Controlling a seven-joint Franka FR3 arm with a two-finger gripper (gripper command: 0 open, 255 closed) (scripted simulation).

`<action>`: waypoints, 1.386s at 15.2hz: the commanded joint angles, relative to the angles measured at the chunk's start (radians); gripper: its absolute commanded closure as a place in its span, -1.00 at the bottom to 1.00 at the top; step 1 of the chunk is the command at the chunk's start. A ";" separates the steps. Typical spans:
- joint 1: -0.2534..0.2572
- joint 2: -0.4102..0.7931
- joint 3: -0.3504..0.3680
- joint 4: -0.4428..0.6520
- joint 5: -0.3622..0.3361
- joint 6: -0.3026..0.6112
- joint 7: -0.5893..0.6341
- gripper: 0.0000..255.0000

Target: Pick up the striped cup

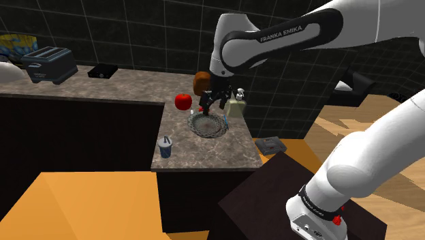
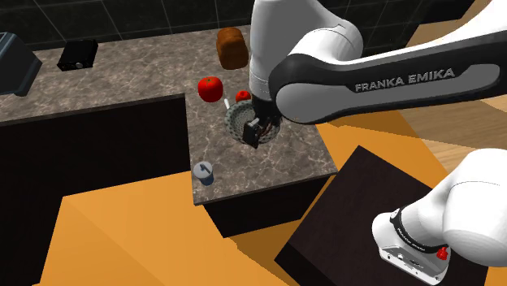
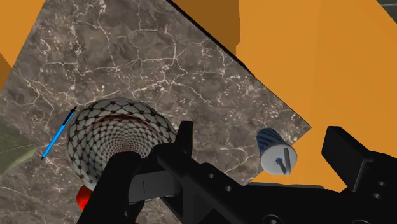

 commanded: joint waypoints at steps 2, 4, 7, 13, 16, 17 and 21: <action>0.003 0.119 0.027 0.059 -0.032 0.056 0.043 -1.00; 0.007 0.199 0.039 0.101 -0.059 0.090 0.072 -1.00; 0.017 0.319 0.050 0.173 -0.106 0.130 0.117 -1.00; 0.062 0.562 0.044 0.354 -0.204 0.172 0.199 -1.00; 0.092 0.684 0.031 0.464 -0.244 0.175 0.229 -1.00; 0.103 0.725 0.026 0.503 -0.255 0.173 0.238 -1.00; 0.147 0.892 0.005 0.681 -0.292 0.153 0.261 -1.00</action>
